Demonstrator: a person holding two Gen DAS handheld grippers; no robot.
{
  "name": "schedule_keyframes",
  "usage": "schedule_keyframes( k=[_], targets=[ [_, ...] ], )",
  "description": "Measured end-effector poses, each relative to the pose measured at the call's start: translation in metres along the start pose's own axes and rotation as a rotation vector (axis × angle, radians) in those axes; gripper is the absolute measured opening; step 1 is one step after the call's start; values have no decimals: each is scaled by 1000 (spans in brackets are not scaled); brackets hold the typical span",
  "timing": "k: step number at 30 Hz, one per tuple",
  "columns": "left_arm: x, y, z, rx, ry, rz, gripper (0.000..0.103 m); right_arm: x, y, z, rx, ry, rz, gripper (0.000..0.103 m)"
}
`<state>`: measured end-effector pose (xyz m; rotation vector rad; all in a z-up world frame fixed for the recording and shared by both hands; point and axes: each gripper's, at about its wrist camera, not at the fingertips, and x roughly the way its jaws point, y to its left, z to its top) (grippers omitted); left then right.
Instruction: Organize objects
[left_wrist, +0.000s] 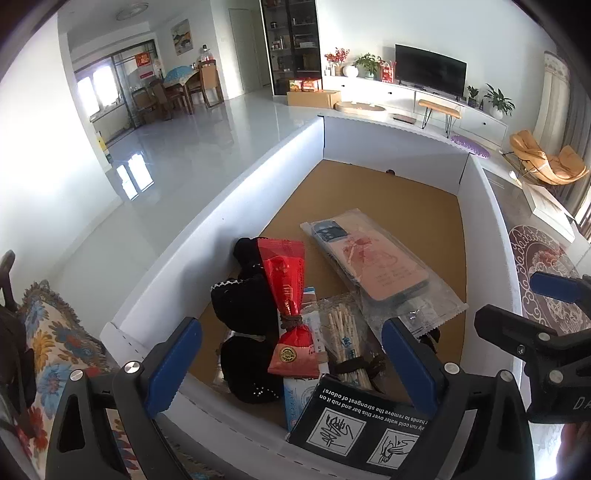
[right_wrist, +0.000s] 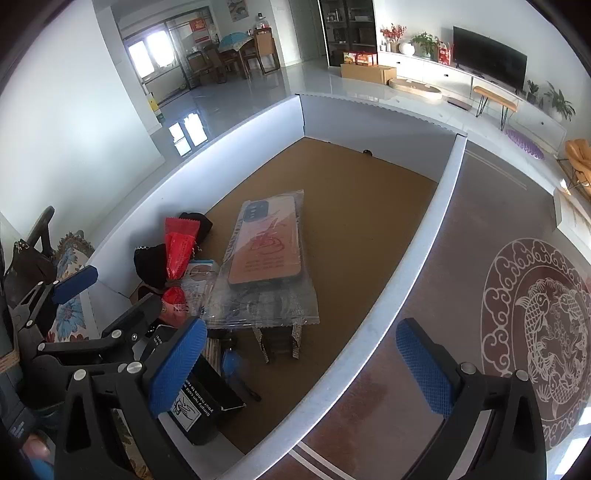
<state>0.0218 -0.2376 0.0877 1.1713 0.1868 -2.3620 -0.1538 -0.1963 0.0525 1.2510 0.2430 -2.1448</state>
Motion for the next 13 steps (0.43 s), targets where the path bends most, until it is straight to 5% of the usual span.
schedule_keyframes(
  k=[13],
  targets=[
    [-4,2,-2,-22,-39,16,99,2,-3,0,20,-20,6,102]
  ],
)
